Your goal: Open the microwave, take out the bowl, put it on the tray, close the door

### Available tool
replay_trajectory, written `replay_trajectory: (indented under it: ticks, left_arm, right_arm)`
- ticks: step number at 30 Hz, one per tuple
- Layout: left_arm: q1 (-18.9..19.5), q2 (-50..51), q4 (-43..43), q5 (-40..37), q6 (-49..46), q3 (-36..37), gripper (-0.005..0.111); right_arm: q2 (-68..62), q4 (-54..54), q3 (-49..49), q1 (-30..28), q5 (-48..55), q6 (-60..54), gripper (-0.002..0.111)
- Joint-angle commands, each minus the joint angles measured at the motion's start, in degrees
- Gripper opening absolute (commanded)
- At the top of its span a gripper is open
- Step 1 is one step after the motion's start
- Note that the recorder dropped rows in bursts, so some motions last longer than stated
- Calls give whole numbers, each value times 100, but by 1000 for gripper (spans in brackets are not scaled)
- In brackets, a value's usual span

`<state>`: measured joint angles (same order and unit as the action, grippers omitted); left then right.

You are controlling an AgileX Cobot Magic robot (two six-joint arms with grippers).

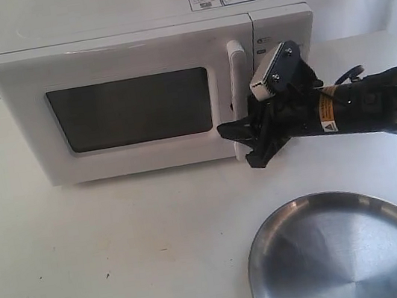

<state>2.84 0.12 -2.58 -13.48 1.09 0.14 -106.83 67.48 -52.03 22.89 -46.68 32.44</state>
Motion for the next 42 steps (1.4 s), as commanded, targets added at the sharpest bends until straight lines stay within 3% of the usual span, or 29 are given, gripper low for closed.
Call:
replay_trajectory:
  ticks: [1, 4, 5, 7, 14, 19, 23, 28, 34, 42]
  left_arm:
    - [-22, -12, 27, 12, 14, -14, 0]
    - [-22, -12, 27, 12, 14, -14, 0]
    - [-22, -12, 27, 12, 14, -14, 0]
    - [-22, -12, 27, 12, 14, -14, 0]
    - [-22, -12, 27, 12, 14, -14, 0]
    - [-22, -12, 27, 12, 14, -14, 0]
    - [-22, -12, 27, 12, 14, -14, 0]
    - [-22, -12, 27, 12, 14, -14, 0]
    - [-22, -12, 27, 12, 14, -14, 0]
    - [-22, -12, 27, 12, 14, -14, 0]
  right_arm:
    - [-25, 1133, -260, 731, -1703, -828, 43]
    - [-1, 1118, -260, 731, -1362, -828, 30]
    - [10, 1118, -260, 731, -1147, -879, 16]
    - [36, 1118, -260, 731, -671, -900, 0]
    - [566, 1887, -260, 731, -236, -649, 0]
    - [1210, 2407, -260, 731, -1183, -269, 0]
    - [1398, 2432, -260, 731, -1364, -150, 0]
    - [1598, 2647, -260, 731, -944, 328, 0]
    - [2109, 3247, -180, 708, -335, 1753, 0]
    - [3315, 3247, 442, 670, -398, 2166, 0]
